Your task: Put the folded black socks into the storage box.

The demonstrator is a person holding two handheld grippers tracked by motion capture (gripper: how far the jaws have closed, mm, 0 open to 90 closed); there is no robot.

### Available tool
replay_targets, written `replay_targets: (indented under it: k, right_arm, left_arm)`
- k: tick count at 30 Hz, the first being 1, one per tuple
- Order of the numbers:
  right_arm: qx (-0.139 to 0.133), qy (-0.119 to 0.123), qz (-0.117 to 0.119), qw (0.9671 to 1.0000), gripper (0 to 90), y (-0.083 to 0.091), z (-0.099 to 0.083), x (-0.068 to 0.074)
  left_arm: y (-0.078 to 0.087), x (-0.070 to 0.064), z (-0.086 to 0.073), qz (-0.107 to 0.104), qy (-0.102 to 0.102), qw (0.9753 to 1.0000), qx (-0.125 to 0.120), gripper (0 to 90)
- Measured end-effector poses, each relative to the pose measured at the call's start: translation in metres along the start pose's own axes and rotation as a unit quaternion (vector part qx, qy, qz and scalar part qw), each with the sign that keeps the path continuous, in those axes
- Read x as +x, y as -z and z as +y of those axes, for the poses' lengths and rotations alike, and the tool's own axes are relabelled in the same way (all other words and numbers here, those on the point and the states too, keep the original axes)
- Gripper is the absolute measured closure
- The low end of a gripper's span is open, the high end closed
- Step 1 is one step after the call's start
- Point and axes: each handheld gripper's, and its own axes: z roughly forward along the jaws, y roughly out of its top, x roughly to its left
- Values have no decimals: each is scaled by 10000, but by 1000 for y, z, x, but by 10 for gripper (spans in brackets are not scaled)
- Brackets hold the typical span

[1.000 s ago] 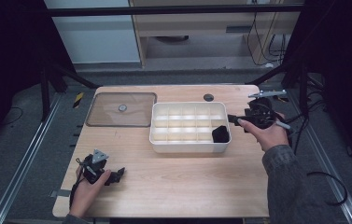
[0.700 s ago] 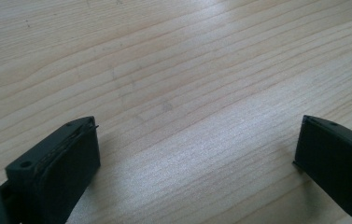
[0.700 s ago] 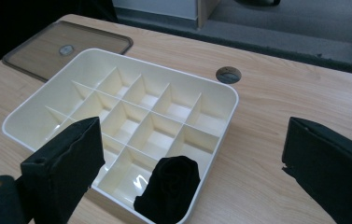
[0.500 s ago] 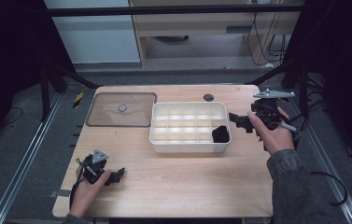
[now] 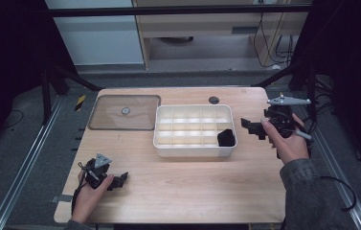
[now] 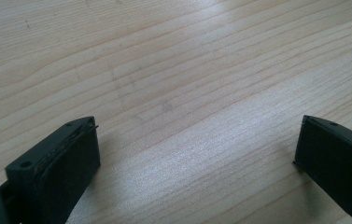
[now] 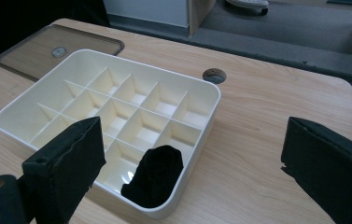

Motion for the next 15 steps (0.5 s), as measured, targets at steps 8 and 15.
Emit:
replay_targets:
  k: [8,15]
  right_arm:
    - [-12,30,-113,9999,63,2,-16,-4]
    - [109,79,-180,9997,66,-4,-44,-5]
  left_arm:
    - [0,-1,0,-6,-9,10000,9,0]
    - [0,-1,0,-8,-5,10000,2,0]
